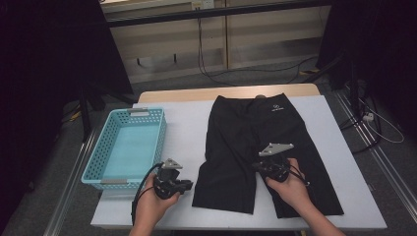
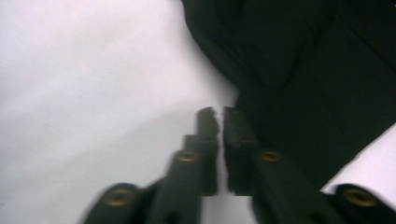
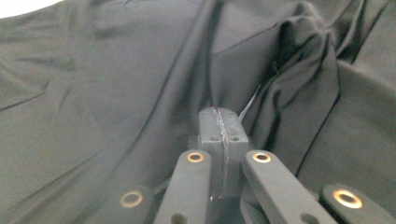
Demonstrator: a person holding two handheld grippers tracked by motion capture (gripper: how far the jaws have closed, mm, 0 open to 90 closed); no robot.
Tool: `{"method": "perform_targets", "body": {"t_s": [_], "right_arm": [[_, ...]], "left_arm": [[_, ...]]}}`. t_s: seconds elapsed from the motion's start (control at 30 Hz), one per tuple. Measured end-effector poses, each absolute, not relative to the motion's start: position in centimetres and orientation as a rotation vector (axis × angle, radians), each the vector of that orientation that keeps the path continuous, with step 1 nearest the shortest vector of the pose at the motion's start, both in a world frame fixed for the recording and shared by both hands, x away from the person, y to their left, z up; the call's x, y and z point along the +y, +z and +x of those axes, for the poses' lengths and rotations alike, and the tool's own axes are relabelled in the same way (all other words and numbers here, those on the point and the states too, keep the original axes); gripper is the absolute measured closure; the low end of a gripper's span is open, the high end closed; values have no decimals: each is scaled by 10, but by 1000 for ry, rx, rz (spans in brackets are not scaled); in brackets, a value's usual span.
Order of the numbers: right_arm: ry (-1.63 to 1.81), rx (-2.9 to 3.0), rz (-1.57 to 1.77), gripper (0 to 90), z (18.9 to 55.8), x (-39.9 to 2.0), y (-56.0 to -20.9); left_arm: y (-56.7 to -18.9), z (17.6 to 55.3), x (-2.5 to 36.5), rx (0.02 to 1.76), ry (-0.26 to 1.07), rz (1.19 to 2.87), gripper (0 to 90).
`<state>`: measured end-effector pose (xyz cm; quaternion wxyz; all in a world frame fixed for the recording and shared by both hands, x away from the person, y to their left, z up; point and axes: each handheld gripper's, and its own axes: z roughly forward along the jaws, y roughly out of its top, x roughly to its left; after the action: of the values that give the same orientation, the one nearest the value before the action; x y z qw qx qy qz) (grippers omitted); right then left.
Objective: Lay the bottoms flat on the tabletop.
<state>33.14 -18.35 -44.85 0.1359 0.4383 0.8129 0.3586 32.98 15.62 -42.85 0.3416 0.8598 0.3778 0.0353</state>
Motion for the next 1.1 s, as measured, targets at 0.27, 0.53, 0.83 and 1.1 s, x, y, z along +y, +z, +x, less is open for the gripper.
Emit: {"method": "perform_targets", "body": {"t_s": [0.27, 0.53, 0.83, 1.1], "right_arm": [[1049, 2371, 1241, 900, 329, -178, -449], [1037, 2376, 1234, 900, 329, -177, -450], [1010, 2372, 1251, 900, 331, -184, -451], [1014, 2369, 1238, 900, 331, -182, -449]], "left_arm": [[-440, 325, 120, 782, 134, 2281, 565], [-440, 330, 114, 810, 106, 2315, 875], [-428, 329, 144, 901, 41, 2224, 884], [-428, 328, 153, 939, 34, 2220, 881]]}}
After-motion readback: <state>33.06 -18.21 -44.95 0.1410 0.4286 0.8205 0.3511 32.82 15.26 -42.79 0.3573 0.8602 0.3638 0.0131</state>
